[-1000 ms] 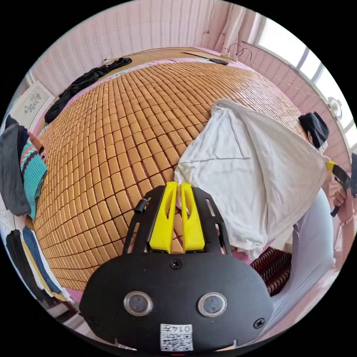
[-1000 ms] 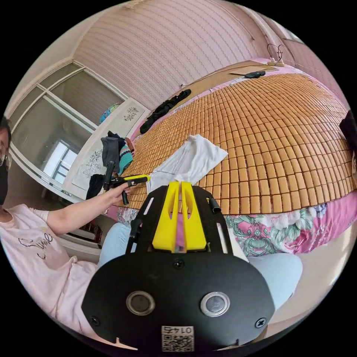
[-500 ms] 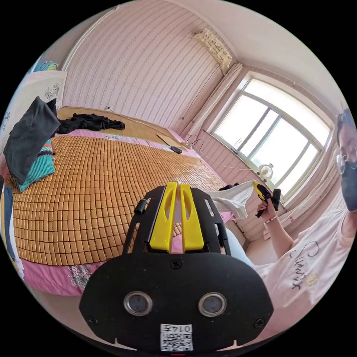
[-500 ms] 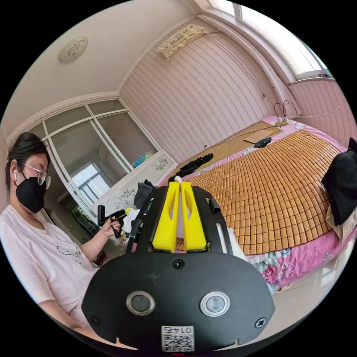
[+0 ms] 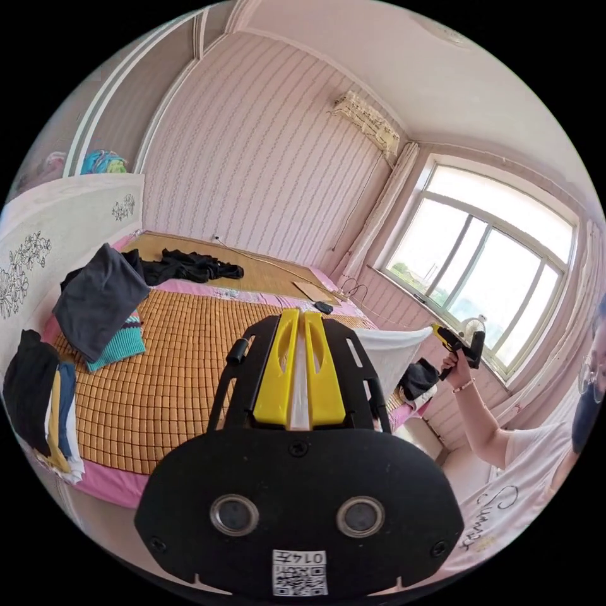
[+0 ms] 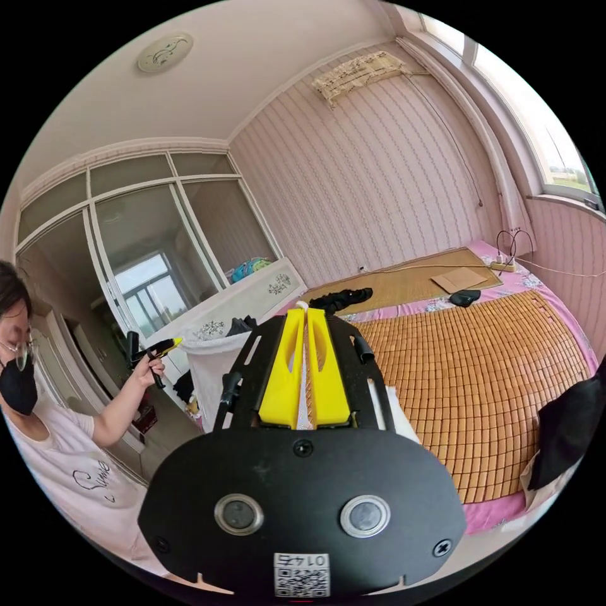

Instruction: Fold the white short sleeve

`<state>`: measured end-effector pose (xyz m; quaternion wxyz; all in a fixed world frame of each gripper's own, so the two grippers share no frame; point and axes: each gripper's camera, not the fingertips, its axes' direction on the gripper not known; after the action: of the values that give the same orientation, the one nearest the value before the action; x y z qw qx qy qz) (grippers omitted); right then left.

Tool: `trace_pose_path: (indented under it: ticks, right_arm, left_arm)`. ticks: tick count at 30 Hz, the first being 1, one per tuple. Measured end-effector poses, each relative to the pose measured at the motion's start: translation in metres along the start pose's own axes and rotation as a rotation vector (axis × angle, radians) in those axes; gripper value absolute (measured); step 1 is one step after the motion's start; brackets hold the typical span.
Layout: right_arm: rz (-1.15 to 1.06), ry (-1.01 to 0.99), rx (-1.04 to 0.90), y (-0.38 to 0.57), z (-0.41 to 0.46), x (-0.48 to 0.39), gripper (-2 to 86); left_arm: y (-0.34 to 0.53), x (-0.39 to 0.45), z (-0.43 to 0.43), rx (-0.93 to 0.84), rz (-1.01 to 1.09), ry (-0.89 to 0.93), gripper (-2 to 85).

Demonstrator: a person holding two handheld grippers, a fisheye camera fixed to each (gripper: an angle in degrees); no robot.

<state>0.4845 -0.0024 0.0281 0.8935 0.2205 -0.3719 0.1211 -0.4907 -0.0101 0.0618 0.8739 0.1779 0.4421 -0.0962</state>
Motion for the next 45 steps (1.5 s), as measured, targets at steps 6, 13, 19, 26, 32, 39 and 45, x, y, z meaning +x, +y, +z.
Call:
trace_pose_path:
  ticks: [6, 13, 19, 26, 32, 39, 45]
  right_arm:
    - [-0.156, -0.025, 0.209, -0.034, -0.053, -0.047, 0.0]
    - [-0.069, 0.022, -0.071, 0.081, -0.084, -0.025, 0.0]
    - [0.373, 0.058, -0.364, 0.205, -0.073, 0.032, 0.0]
    - [0.432, 0.047, -0.411, 0.218, -0.083, 0.025, 0.1]
    - [0.217, -0.096, -0.253, 0.16, -0.125, -0.019, 0.1]
    - [-0.328, -0.299, 0.126, 0.084, -0.227, -0.108, 0.1]
    - [-0.452, -0.286, 0.191, 0.002, -0.23, -0.142, 0.0]
  left_arm:
    - [-0.02, 0.049, -0.056, 0.177, 0.197, -0.015, -1.0]
    - [0.123, 0.02, -0.051, -0.141, 0.088, 0.078, -1.0]
    - [0.259, -0.024, -0.008, -0.449, -0.258, 0.038, -1.0]
    - [0.271, -0.015, -0.035, -0.473, -0.229, 0.036, -1.0]
    - [0.231, 0.014, -0.102, -0.229, -0.093, 0.207, -1.0]
    - [0.182, 0.065, -0.224, 0.212, 0.227, 0.31, -1.0]
    - [0.116, 0.108, -0.262, 0.268, 0.401, 0.155, -1.0]
